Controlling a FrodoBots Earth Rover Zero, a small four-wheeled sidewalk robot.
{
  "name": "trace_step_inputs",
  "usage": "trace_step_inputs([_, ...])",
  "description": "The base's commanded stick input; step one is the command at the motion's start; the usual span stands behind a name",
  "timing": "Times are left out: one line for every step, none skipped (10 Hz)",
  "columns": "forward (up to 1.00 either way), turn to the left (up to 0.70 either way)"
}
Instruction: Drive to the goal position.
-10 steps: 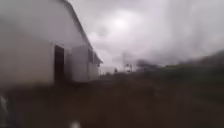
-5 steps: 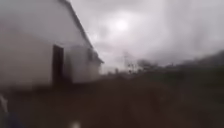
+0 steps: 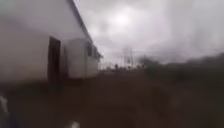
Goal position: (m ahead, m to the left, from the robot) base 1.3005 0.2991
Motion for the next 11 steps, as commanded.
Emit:
trace_step_inputs([0.70, 0.00])
trace_step_inputs([0.70, 0.00])
trace_step_inputs([0.70, 0.00])
trace_step_inputs([0.70, 0.00])
trace_step_inputs([0.70, 0.00])
trace_step_inputs([0.70, 0.00])
trace_step_inputs([0.70, 0.00])
trace_step_inputs([0.70, 0.00])
trace_step_inputs([0.70, 0.00])
trace_step_inputs([0.70, 0.00])
trace_step_inputs([0.70, 0.00])
